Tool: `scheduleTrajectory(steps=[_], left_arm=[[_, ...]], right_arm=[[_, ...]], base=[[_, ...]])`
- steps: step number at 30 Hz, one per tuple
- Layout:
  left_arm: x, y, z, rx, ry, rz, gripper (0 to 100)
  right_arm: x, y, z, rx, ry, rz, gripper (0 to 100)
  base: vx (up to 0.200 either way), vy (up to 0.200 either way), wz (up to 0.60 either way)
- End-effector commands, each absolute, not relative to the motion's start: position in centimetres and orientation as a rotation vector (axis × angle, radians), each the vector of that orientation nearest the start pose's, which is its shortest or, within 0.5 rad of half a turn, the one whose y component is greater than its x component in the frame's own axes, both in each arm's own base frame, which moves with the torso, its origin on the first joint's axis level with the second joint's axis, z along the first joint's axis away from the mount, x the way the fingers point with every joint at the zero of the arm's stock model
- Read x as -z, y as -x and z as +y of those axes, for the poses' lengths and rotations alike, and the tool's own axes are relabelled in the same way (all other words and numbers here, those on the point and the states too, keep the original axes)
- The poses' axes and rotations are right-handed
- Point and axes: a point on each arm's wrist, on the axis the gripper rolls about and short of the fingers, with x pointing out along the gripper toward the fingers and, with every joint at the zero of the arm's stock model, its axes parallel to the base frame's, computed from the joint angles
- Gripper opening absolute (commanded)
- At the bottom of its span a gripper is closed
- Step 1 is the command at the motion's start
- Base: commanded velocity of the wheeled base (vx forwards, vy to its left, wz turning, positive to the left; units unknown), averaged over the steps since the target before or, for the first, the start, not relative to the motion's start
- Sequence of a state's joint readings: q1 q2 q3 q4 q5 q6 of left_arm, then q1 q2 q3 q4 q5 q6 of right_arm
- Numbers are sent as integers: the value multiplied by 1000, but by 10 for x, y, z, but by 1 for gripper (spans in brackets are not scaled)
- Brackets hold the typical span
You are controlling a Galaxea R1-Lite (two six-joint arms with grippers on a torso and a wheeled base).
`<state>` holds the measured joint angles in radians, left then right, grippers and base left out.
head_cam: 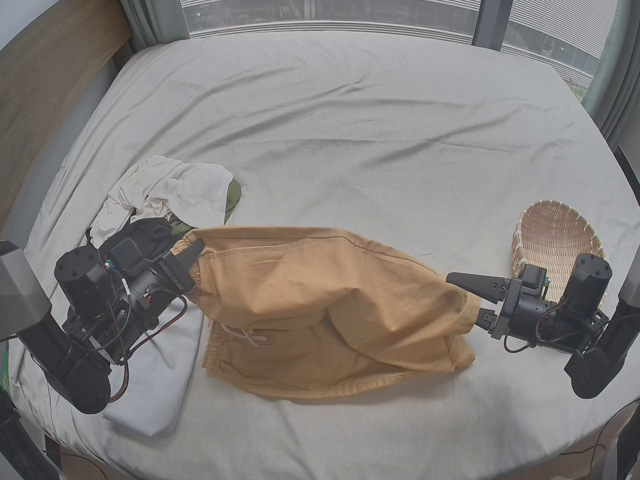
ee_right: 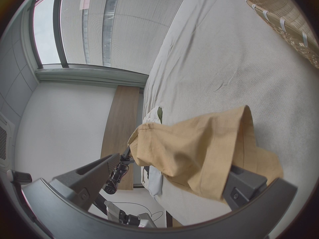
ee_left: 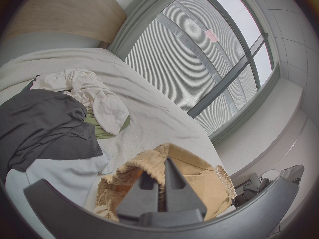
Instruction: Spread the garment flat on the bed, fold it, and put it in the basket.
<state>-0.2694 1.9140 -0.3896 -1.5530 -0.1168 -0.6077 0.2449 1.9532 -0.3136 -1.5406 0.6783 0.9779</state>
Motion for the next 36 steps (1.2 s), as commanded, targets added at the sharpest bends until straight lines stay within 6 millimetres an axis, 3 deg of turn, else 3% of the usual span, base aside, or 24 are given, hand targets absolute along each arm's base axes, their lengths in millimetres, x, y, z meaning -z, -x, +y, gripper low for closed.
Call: scheduleTrajectory(steps=[1,9,13,14,21,29,31,36], left_arm=[[-116,-276,-78,383,604,79,0],[-119,-272,-79,393,611,76,0],[-118,-270,-84,408,610,85,0],[-118,-270,-84,408,610,85,0],[-117,-270,-84,407,610,88,0],[-119,-272,-82,403,610,80,0],[-118,-271,-82,403,605,84,0],[-114,-267,-82,399,601,106,0]], right_arm=[[-83,-269,84,-803,-919,551,100],[-85,-274,81,-800,-902,521,100],[-77,-277,81,-780,-906,539,100],[-77,-277,81,-780,-906,539,0],[-68,-270,81,-764,-909,590,0],[-62,-223,89,-863,-838,723,0],[-51,-204,100,-904,-780,808,0],[-22,-200,110,-905,-707,915,0]], base=[[0,0,0],[0,0,0],[0,0,0],[0,0,0],[0,0,0],[0,0,0],[0,0,0],[0,0,0]])
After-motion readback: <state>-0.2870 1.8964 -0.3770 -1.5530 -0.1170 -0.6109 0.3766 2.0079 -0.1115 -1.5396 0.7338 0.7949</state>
